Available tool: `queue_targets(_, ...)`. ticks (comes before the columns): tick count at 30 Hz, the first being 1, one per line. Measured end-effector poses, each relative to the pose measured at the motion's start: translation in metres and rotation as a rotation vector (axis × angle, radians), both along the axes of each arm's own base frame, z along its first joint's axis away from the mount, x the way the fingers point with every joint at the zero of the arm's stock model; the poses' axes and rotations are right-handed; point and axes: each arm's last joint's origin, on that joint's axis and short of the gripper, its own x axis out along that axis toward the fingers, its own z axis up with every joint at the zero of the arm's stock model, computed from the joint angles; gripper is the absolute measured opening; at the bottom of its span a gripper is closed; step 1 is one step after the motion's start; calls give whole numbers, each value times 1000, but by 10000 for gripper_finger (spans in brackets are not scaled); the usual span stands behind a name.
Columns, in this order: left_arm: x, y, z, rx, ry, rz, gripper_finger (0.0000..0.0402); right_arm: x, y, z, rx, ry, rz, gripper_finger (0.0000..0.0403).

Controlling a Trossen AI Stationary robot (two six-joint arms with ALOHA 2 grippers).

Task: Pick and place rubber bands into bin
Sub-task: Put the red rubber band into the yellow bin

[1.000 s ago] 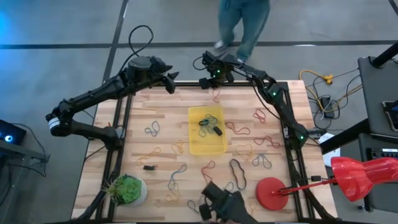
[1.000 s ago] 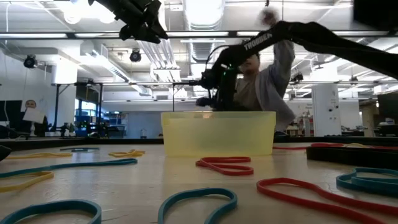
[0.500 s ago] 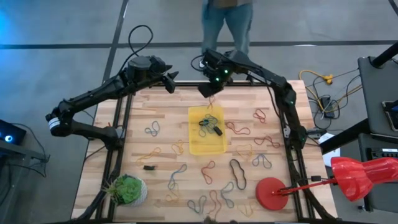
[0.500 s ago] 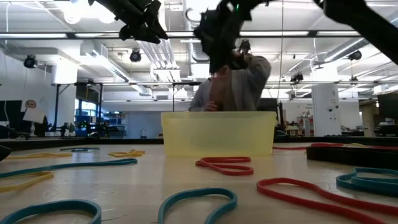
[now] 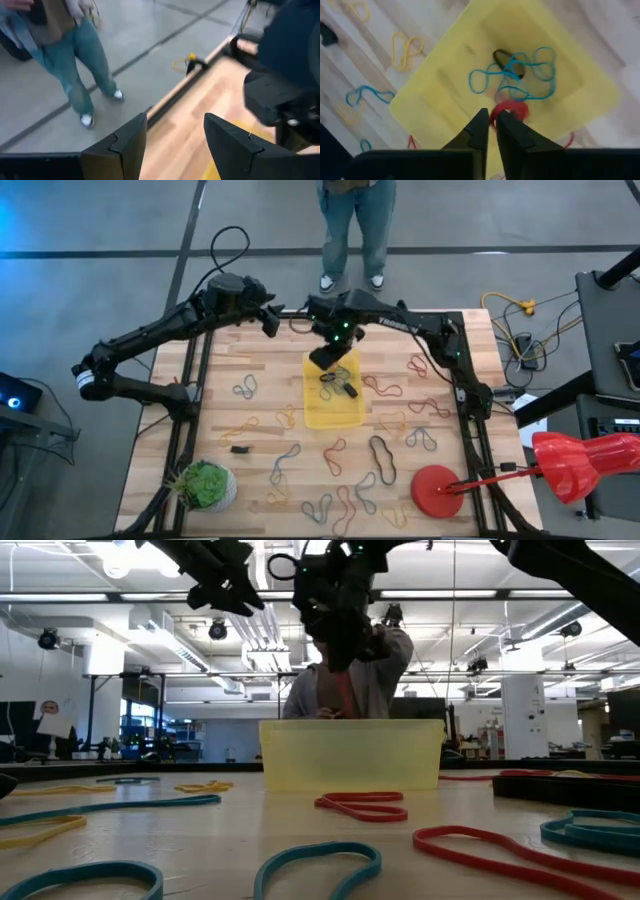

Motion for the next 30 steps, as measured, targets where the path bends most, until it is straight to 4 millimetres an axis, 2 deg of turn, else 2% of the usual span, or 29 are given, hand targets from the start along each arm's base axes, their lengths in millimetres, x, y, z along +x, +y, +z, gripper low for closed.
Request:
queue_targets(6,-6,-4,-3,-28,44,0,183,8,20,-9,-65,61,43,119)
queue_targets(10,-7,-5,-1,-23,31,-8,183,-4,27,-7,-159,204,60,180)
queue_targets(13,-6,-6,-1,-38,23,-58,183,-10,27,-12,-141,227,58,209)
queue_targets(16,-6,-7,-1,-47,16,-89,183,-25,26,-18,-114,280,46,218)
queue_targets(22,-6,-7,-3,-55,22,-93,183,-82,34,-43,-61,453,100,219)
queue_targets(26,-5,-6,-3,-55,22,-92,183,-112,43,-59,-108,386,195,219)
queue_targets(30,-1,-3,-6,-62,31,-91,183,-125,47,-81,-158,270,249,219)
